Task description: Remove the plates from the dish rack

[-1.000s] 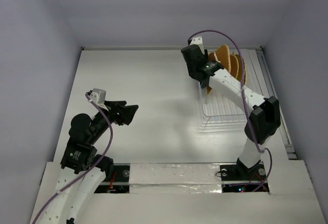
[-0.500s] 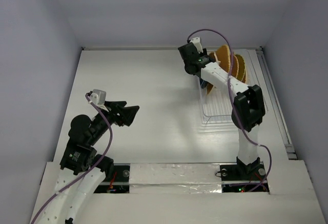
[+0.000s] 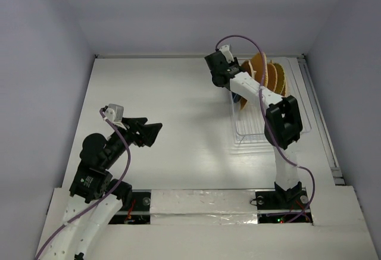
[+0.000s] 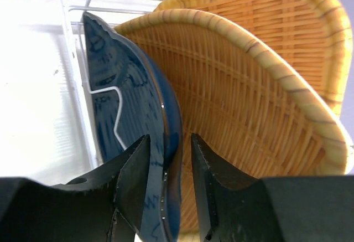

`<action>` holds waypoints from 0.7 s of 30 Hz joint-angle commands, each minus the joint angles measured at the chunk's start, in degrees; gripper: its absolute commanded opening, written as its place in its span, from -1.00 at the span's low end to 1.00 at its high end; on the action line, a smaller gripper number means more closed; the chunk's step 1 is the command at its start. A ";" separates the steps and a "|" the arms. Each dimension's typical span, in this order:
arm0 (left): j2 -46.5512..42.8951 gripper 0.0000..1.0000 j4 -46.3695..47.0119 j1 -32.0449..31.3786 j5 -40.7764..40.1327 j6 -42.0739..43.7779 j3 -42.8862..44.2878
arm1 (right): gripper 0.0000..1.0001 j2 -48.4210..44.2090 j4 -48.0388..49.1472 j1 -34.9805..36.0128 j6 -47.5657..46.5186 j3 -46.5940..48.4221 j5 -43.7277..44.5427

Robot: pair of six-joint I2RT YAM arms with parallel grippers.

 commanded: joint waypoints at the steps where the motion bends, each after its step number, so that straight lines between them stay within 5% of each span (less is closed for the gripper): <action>1: -0.41 0.39 1.50 -0.35 -0.21 -0.32 0.69 | -0.24 1.17 1.65 -0.31 -3.49 3.01 3.24; 10: -0.67 0.38 1.59 -0.87 -0.12 -0.15 0.60 | -0.31 2.84 1.91 -0.31 -5.87 2.48 5.00; 21: -1.11 0.37 1.76 -0.87 -0.21 -0.15 0.60 | -0.73 2.14 4.19 0.21 -10.52 2.22 7.72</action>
